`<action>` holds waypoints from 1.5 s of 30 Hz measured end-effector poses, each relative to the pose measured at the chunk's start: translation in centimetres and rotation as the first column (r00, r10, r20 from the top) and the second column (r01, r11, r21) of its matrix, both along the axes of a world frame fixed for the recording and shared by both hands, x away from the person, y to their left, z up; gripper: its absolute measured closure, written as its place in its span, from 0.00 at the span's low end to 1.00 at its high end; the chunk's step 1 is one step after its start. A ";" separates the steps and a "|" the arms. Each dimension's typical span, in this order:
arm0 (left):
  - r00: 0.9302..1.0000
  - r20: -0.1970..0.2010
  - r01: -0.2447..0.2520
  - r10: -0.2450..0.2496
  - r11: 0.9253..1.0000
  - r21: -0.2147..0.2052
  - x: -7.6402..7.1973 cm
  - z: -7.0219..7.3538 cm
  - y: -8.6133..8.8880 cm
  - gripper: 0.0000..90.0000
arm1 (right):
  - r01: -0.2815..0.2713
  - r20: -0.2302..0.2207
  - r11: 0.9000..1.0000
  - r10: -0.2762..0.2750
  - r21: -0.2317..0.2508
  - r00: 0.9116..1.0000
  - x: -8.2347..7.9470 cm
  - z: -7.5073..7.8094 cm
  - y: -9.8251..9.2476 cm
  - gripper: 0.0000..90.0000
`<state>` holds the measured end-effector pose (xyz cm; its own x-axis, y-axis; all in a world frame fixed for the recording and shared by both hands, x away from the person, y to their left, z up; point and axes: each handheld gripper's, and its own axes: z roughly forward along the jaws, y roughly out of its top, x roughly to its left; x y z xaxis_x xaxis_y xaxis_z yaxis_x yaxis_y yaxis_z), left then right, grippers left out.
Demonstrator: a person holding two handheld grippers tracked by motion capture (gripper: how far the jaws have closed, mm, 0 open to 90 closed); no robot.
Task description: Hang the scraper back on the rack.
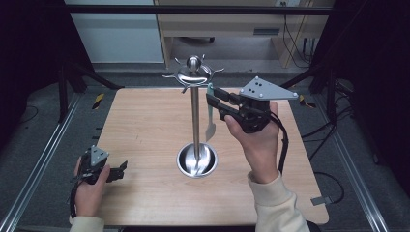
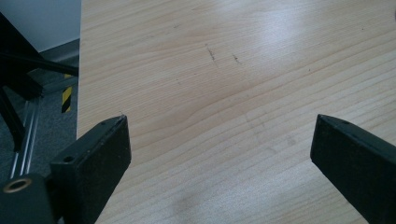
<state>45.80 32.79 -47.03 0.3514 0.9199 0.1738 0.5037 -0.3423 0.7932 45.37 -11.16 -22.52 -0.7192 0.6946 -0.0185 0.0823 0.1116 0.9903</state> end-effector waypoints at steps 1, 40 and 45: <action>1.000 -0.002 0.002 -0.002 1.000 0.003 0.0 0.0 0.0 0.05 | 0.004 0.000 1.000 -0.004 0.000 1.000 -0.1 0.0 -0.1 0.75; 1.000 0.012 0.002 -0.002 1.000 -0.006 0.4 0.4 0.3 0.05 | 0.376 -0.049 0.902 -0.394 -0.211 0.918 2.8 -5.6 -7.7 0.10; 1.000 0.012 0.000 0.000 1.000 -0.006 0.3 0.4 0.4 0.05 | 0.378 -0.067 0.899 -0.401 -0.221 0.914 2.9 -6.3 -8.2 0.10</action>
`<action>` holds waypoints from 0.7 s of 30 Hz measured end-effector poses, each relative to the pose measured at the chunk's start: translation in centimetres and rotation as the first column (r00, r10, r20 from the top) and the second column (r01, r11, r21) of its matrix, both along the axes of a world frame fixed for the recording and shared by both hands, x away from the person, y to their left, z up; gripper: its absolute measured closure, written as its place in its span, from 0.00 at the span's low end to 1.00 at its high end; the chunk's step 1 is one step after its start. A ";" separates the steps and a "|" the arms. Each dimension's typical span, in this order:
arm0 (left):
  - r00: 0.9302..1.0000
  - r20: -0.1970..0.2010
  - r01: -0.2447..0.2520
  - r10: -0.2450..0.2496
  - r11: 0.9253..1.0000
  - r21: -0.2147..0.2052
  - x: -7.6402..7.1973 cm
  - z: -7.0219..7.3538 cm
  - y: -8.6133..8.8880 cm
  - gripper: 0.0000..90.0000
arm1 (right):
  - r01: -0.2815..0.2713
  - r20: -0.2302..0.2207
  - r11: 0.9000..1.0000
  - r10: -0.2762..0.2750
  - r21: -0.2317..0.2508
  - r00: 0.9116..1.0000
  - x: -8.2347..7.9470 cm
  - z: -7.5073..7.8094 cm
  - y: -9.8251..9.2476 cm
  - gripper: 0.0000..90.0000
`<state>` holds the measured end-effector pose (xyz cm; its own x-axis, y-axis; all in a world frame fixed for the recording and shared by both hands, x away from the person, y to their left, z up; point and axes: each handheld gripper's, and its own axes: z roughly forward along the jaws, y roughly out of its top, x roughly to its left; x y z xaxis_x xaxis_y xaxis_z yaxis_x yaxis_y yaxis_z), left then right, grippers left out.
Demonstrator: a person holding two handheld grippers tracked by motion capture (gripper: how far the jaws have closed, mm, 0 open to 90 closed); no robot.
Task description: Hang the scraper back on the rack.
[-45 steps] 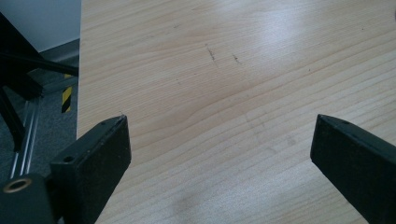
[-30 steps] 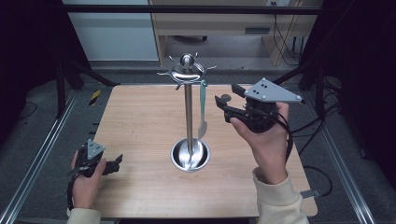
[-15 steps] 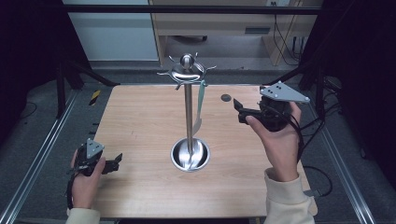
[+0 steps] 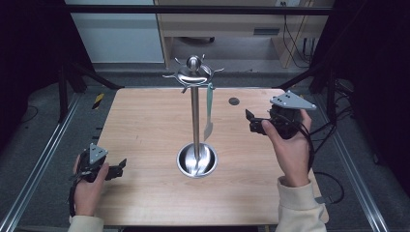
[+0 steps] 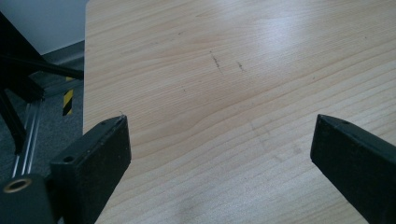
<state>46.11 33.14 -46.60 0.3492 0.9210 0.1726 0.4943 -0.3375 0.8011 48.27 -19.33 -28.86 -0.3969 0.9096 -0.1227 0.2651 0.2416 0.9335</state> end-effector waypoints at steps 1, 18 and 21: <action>1.000 -0.002 0.000 0.000 1.000 0.001 0.0 0.0 0.0 0.05 | 0.006 -0.004 1.000 -0.006 -0.001 1.000 0.1 -0.2 -0.1 0.10; 1.000 -0.001 -0.008 0.008 1.000 0.000 -0.1 0.0 0.1 0.05 | 0.058 -0.088 0.998 -0.059 -0.017 0.994 1.4 -5.9 -1.3 0.14; 1.000 -0.003 -0.008 0.008 1.000 0.000 -0.1 0.0 0.2 0.05 | 0.063 -0.107 0.998 -0.066 -0.030 0.992 1.5 -6.9 -1.5 0.14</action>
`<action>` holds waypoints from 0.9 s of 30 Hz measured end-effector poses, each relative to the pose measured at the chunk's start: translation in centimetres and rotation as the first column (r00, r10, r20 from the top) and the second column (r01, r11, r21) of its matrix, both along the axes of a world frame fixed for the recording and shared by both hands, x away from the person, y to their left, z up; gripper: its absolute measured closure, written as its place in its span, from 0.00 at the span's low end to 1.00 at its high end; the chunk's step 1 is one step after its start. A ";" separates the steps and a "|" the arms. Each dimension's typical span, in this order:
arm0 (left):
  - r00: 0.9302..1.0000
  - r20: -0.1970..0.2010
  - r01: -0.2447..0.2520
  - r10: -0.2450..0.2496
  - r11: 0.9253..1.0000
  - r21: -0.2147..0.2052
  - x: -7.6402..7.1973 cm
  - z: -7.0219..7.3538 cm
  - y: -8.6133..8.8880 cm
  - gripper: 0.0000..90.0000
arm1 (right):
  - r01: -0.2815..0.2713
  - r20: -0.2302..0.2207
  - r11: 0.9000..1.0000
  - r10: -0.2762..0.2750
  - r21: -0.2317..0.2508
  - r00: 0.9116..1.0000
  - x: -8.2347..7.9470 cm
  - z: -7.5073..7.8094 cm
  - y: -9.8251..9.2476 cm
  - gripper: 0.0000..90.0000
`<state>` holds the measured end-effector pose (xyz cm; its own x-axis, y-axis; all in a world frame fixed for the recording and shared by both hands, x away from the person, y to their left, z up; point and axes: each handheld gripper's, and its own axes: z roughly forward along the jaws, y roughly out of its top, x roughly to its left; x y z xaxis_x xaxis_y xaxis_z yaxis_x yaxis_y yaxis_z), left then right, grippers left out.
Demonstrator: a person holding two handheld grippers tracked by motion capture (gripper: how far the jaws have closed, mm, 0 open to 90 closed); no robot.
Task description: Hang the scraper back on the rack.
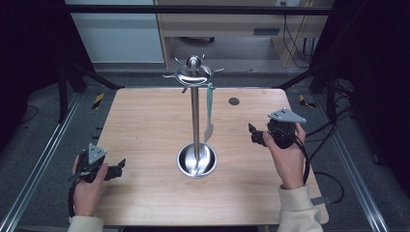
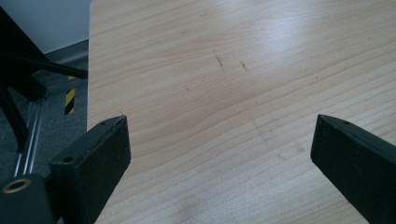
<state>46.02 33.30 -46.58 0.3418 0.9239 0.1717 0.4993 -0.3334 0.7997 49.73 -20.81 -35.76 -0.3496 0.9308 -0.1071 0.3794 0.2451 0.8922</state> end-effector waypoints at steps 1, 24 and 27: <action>1.000 0.002 0.000 0.000 1.000 0.001 0.0 0.0 0.0 0.05 | 0.004 -0.007 1.000 -0.004 -0.002 1.000 0.0 -0.3 0.0 0.14; 1.000 -0.003 -0.008 0.008 1.000 0.000 0.1 -0.1 -0.1 0.04 | 0.016 -0.188 0.999 -0.021 -0.033 0.982 0.8 -7.3 -1.0 0.13; 1.000 -0.005 -0.006 0.006 1.000 0.002 0.1 -0.1 -0.1 0.04 | 0.020 -0.201 0.999 -0.028 -0.039 0.979 0.8 -8.0 -1.3 0.13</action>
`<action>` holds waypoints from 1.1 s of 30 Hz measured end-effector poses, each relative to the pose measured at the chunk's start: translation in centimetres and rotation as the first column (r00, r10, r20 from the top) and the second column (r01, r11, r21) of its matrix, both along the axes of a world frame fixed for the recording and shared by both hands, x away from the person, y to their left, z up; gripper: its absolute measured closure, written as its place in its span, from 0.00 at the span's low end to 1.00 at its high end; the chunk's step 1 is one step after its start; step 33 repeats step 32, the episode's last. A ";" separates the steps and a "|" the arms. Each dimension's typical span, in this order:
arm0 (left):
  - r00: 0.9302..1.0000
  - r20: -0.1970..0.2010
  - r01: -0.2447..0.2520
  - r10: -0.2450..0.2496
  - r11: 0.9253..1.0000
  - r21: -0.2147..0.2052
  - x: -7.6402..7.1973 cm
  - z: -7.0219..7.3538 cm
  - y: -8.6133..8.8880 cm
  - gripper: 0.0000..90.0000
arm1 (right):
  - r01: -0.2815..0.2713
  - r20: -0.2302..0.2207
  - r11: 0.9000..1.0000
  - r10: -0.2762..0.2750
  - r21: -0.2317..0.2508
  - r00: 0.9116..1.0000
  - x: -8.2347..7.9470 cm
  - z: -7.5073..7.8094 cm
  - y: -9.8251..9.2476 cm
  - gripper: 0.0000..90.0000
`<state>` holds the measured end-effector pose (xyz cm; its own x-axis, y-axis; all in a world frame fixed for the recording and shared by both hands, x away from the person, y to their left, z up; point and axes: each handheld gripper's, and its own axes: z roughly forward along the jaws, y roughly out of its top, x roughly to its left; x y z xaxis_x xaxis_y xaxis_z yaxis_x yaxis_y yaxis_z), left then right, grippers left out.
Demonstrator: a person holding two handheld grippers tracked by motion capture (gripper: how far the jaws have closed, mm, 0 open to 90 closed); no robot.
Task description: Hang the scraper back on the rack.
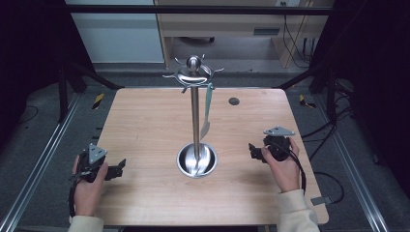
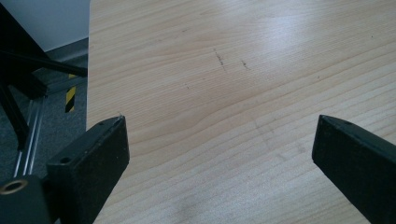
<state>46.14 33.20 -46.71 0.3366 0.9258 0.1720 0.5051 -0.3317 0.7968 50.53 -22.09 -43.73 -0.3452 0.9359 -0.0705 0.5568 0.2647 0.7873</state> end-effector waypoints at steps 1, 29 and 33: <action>1.000 0.000 -0.001 0.001 1.000 -0.001 0.0 0.0 0.0 0.04 | -0.001 -0.004 1.000 0.001 -0.005 1.000 0.0 -0.2 -0.1 0.14; 1.000 -0.005 0.003 -0.003 1.000 0.012 0.1 -0.2 -0.2 0.04 | -0.125 -0.016 0.992 0.125 0.002 0.992 0.4 -3.7 1.3 0.15; 1.000 -0.006 0.004 -0.004 1.000 0.011 0.1 -0.2 -0.2 0.04 | -0.116 -0.006 0.993 0.116 0.013 0.993 0.4 -3.6 1.2 0.15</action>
